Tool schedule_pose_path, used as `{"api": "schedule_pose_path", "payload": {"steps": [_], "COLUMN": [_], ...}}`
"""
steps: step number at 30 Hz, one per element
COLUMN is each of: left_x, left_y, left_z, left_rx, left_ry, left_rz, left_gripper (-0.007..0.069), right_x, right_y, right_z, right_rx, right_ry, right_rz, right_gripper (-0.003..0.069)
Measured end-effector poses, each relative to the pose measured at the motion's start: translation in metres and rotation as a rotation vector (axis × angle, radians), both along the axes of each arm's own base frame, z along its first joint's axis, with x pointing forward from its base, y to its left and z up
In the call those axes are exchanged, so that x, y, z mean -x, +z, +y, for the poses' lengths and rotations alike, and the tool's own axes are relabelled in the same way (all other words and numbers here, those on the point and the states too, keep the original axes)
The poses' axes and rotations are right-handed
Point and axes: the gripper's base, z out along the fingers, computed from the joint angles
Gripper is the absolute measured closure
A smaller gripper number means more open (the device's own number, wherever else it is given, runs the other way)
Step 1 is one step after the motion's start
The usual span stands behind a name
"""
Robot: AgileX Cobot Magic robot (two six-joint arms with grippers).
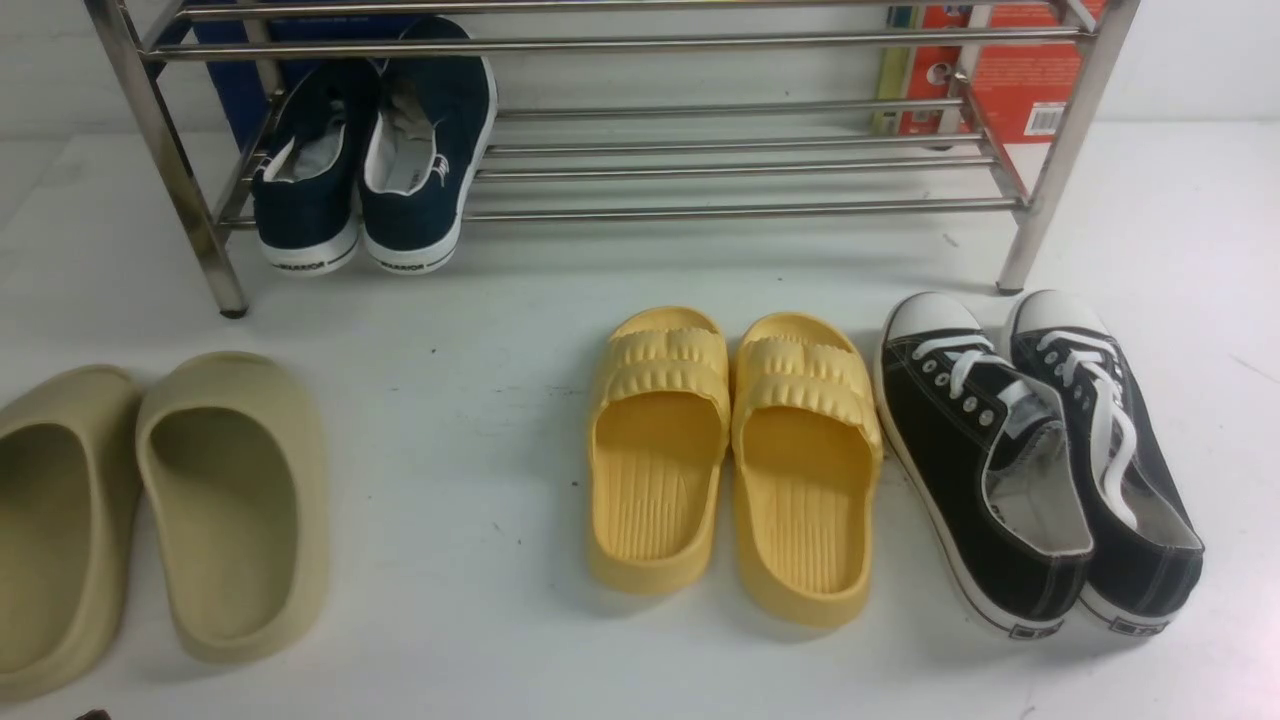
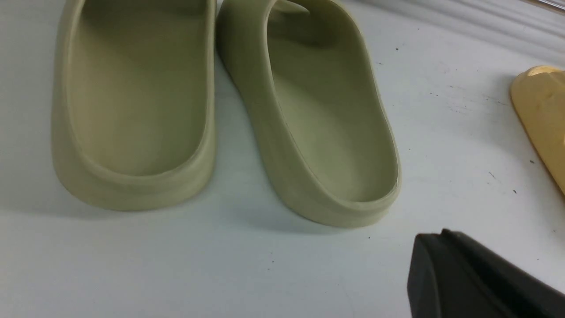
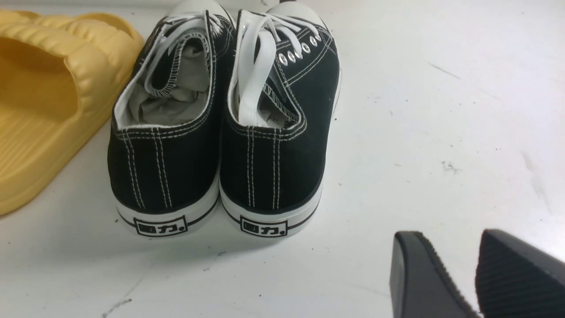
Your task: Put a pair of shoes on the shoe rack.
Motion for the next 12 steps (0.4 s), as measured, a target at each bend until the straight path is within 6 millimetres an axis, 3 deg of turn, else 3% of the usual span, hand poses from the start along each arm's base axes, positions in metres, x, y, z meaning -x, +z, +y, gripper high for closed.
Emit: {"api": "schedule_pose_path", "payload": {"steps": [12], "left_x": [0.0], "left_y": [0.0], "left_z": [0.0], "left_rx": [0.0], "left_ry": [0.0], "left_rz": [0.0], "left_gripper": [0.063], "right_x": [0.0], "right_y": [0.0], "right_z": [0.0], "right_rx": [0.0], "right_ry": [0.0], "right_rz": [0.0], "right_gripper": [0.0419]}}
